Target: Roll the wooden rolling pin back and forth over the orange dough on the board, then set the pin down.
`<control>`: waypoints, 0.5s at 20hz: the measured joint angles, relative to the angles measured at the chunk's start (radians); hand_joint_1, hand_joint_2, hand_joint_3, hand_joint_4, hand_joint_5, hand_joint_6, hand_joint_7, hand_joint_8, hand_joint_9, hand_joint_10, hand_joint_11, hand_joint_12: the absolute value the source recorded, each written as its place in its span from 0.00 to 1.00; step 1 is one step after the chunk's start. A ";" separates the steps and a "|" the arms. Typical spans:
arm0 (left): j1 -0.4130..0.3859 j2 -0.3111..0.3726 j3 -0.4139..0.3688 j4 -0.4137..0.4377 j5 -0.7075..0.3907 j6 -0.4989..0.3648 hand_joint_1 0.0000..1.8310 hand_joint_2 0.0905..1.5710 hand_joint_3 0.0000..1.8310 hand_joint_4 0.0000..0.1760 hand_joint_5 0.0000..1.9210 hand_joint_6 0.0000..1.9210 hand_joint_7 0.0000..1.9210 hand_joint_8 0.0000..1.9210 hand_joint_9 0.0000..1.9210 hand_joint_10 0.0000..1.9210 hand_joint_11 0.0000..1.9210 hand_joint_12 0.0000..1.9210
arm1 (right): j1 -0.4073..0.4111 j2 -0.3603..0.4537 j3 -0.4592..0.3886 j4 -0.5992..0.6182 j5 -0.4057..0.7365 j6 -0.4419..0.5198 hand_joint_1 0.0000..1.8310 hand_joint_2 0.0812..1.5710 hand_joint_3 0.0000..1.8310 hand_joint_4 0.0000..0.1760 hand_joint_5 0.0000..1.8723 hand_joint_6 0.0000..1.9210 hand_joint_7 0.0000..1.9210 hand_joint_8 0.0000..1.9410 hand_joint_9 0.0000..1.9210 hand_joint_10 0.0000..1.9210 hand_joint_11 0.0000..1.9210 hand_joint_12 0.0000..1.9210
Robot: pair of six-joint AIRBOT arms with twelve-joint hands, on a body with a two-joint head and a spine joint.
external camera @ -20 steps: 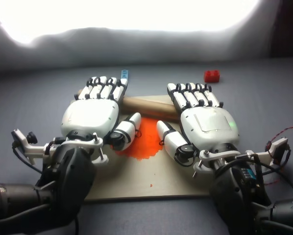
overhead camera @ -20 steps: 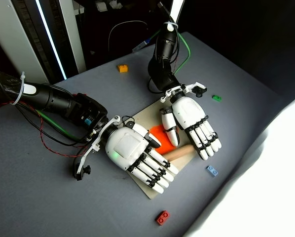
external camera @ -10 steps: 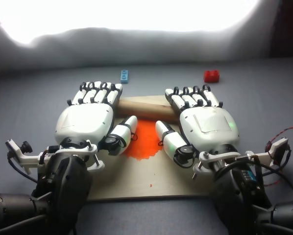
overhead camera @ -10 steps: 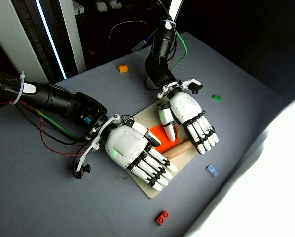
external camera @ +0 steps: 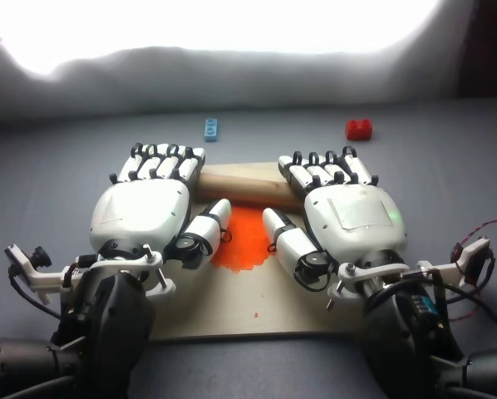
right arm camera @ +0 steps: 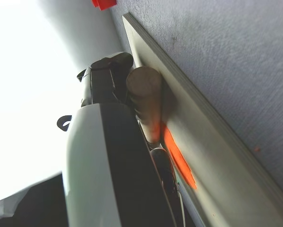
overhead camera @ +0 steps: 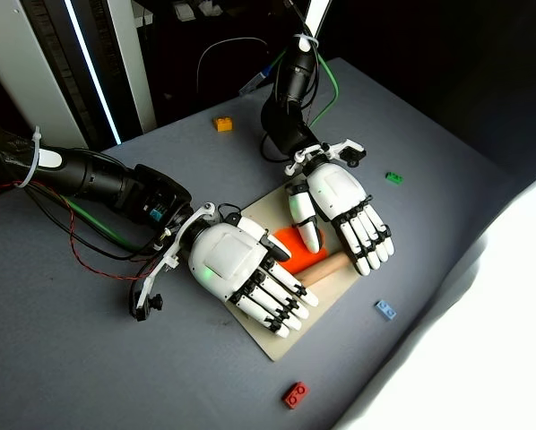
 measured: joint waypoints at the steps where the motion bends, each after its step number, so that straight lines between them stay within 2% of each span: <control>1: 0.003 0.004 -0.007 0.000 -0.001 0.000 0.00 0.99 0.00 0.00 0.09 0.00 0.11 0.00 0.08 0.00 0.00 0.12 | -0.004 0.000 -0.002 -0.002 0.002 0.000 0.00 1.00 0.00 0.00 0.16 0.01 0.20 0.01 0.18 0.02 0.00 0.42; 10: 0.035 0.020 -0.050 0.015 -0.050 -0.015 0.00 0.99 0.00 0.00 0.09 0.00 0.11 0.00 0.08 0.00 0.00 0.12 | -0.015 0.008 -0.024 -0.015 0.012 0.001 0.00 1.00 0.00 0.00 0.16 0.01 0.20 0.01 0.18 0.02 0.00 0.42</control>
